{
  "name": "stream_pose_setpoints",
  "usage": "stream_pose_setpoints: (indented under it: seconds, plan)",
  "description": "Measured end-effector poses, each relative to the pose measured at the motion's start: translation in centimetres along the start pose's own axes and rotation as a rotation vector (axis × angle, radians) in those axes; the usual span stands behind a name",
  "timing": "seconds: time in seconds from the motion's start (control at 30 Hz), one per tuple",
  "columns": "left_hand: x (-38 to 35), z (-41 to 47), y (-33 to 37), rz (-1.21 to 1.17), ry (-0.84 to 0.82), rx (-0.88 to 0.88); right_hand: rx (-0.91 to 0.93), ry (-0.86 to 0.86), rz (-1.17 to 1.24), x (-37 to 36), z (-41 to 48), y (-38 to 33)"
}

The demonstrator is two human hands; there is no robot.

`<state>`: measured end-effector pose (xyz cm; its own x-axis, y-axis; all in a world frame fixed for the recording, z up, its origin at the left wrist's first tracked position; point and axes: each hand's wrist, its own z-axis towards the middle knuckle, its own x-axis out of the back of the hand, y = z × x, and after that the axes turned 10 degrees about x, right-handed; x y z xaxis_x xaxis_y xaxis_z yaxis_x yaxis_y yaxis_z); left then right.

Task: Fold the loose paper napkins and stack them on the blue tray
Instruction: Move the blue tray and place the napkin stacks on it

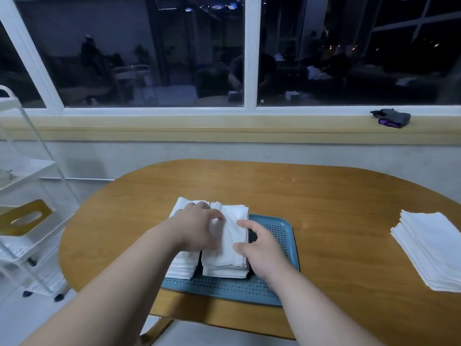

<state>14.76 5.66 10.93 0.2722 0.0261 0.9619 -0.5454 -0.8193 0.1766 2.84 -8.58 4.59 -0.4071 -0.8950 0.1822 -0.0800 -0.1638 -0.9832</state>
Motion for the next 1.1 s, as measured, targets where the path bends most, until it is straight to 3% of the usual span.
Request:
stream_pose_setpoints:
  seconds: [0.13,0.43,0.6,0.83,1.1]
  plan:
    - [-1.0,-0.1,-0.3,0.117,0.013,0.011,0.010,-0.018,-0.098,-0.9,0.5,1.2]
    - [-2.4,0.4,-0.9,0.156,0.045,-0.006,0.142,-0.079,-0.587,-0.5,0.6,2.3]
    - [-2.1,0.0,-0.4,0.155,0.069,-0.016,0.178,-0.112,-0.660,0.2,0.2,1.6]
    - [-1.8,-1.0,1.6,0.092,0.119,-0.066,0.281,0.015,-0.590,4.5,-2.5,0.6]
    - [-4.5,-0.2,13.3,-0.008,0.115,-0.394,0.266,0.281,-0.586,16.6,-8.7,2.5]
